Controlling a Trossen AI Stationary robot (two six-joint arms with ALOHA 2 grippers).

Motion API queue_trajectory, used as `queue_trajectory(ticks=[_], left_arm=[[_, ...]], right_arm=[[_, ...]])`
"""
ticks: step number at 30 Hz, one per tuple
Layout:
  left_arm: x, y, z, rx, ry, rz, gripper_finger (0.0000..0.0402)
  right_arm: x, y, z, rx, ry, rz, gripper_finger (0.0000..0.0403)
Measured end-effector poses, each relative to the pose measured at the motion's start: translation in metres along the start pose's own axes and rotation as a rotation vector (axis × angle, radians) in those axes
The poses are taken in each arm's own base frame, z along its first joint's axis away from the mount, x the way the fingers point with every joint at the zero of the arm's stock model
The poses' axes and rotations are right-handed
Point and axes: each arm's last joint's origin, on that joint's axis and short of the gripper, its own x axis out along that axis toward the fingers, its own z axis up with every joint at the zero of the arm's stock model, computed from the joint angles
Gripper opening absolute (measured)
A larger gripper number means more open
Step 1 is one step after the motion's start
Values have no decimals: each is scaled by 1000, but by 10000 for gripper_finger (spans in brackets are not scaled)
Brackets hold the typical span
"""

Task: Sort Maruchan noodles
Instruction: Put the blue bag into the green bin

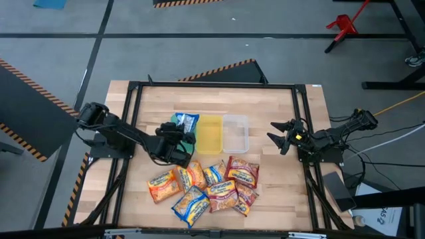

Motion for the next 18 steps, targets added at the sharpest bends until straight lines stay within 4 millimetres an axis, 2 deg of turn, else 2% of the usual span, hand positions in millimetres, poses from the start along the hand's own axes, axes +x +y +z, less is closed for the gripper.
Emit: queue_trajectory(ticks=[8,18], left_arm=[[6,1,-14,-49,37,37,0],[17,3,-10,-81,88,99,0]], right_arm=[[0,-1,0,-7,-6,-17,321],[0,-1,0,-29,-8,-22,321]])
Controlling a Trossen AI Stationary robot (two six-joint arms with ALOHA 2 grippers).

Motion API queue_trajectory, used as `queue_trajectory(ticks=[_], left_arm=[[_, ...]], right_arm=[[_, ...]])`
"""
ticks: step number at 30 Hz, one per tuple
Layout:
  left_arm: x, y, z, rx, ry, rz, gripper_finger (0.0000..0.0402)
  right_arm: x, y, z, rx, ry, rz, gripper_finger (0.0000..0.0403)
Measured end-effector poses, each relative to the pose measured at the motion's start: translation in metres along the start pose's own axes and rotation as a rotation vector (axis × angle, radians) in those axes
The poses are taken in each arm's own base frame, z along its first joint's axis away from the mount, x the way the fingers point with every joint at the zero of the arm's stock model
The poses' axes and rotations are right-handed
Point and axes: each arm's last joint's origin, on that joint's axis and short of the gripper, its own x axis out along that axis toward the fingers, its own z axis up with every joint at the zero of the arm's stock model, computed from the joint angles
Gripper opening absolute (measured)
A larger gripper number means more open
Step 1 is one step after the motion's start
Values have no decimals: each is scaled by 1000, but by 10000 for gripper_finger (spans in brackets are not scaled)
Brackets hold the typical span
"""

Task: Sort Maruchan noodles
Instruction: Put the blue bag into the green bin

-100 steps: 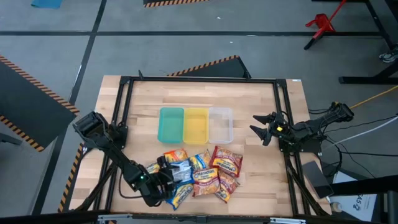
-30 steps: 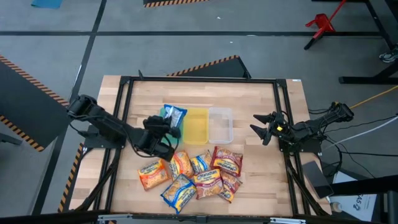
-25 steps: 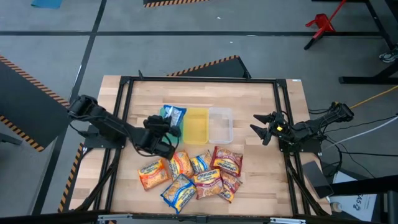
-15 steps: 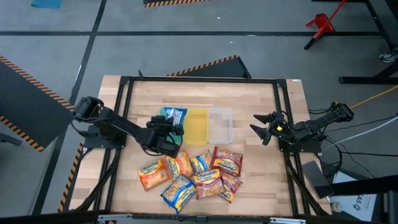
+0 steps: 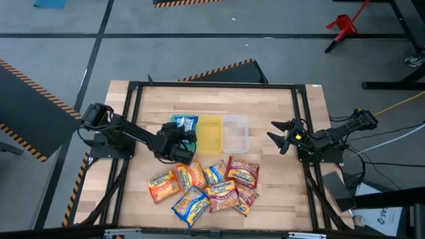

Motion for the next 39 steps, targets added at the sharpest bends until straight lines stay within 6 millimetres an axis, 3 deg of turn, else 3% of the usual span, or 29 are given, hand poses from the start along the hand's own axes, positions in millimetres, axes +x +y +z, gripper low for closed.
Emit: queue_trajectory(ticks=[11,24,26,31,36,39], left_arm=[[3,0,1,-6,26,22,6],[-5,0,1,-3,32,-7,98],[-16,-2,4,28,43,-54,105],[-66,-16,2,412,176,-287,108],[-121,-23,-22,573,361,-643,108],[-143,-17,-38,624,407,-754,108]], right_arm=[[0,0,0,0,0,0,321],[0,0,0,-5,0,1,321],[0,0,0,-10,0,1,321],[0,0,0,-13,3,8,321],[0,1,0,-26,6,17,321],[0,1,0,-26,6,18,321]])
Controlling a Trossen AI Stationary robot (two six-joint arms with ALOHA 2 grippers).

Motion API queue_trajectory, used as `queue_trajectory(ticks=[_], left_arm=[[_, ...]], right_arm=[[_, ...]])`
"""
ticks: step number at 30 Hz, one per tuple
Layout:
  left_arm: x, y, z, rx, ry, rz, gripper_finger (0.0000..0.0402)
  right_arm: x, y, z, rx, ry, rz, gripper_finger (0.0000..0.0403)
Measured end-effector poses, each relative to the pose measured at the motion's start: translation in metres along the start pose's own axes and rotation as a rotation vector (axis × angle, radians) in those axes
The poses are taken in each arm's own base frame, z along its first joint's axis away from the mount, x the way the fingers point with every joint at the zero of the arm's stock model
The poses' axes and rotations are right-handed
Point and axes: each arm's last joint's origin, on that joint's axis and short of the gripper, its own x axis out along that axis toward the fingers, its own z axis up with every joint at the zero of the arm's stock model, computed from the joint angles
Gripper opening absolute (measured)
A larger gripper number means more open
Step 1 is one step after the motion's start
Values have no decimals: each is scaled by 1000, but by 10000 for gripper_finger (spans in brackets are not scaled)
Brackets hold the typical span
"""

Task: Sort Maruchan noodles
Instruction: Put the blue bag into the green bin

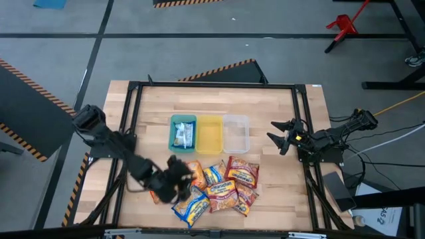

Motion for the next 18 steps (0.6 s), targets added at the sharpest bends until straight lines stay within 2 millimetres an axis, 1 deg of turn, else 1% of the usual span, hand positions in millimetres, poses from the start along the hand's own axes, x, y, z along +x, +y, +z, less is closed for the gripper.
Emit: queue_trajectory(ticks=[5,9,13,18], left_arm=[[-12,-7,-28,61,38,-4,109],[-14,-13,-41,33,97,-50,114],[-20,-24,-51,67,175,-158,137],[-29,-37,-56,29,232,-305,178]], right_arm=[[0,0,0,0,1,3,321],[0,0,0,0,3,8,321],[0,0,0,-23,2,8,321],[0,0,0,-29,3,8,321]])
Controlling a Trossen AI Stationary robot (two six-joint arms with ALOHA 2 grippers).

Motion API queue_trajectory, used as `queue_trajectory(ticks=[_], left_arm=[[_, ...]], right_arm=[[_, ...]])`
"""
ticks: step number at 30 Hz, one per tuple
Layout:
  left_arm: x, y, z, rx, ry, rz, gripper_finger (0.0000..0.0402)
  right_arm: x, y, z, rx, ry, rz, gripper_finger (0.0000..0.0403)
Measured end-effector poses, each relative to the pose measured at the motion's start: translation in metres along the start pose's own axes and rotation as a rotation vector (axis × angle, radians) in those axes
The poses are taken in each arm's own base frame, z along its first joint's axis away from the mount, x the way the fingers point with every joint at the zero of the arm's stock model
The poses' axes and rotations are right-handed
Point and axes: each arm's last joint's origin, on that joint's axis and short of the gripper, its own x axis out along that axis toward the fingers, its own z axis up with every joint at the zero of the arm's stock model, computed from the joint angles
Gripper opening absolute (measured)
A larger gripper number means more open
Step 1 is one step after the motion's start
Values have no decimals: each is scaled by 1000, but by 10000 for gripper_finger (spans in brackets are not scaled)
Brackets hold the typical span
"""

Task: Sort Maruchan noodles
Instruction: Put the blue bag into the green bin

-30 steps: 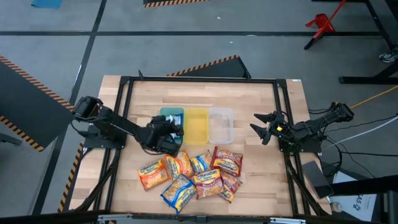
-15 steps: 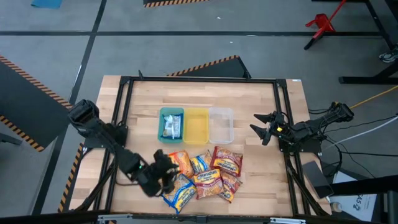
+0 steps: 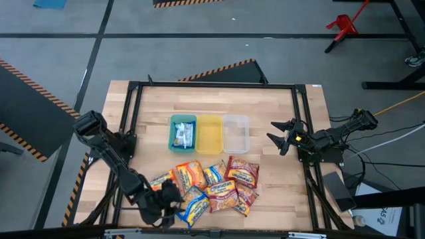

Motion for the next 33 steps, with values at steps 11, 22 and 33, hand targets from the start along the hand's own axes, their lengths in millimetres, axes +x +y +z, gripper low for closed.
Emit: queue_trajectory(ticks=[11,22,33], left_arm=[[9,1,-18,151,94,5,219],[24,9,-39,228,207,53,219],[35,20,-50,199,216,163,219]], right_arm=[[0,0,0,0,0,0,321],[0,0,0,0,0,-1,321],[0,0,0,1,-1,-1,321]])
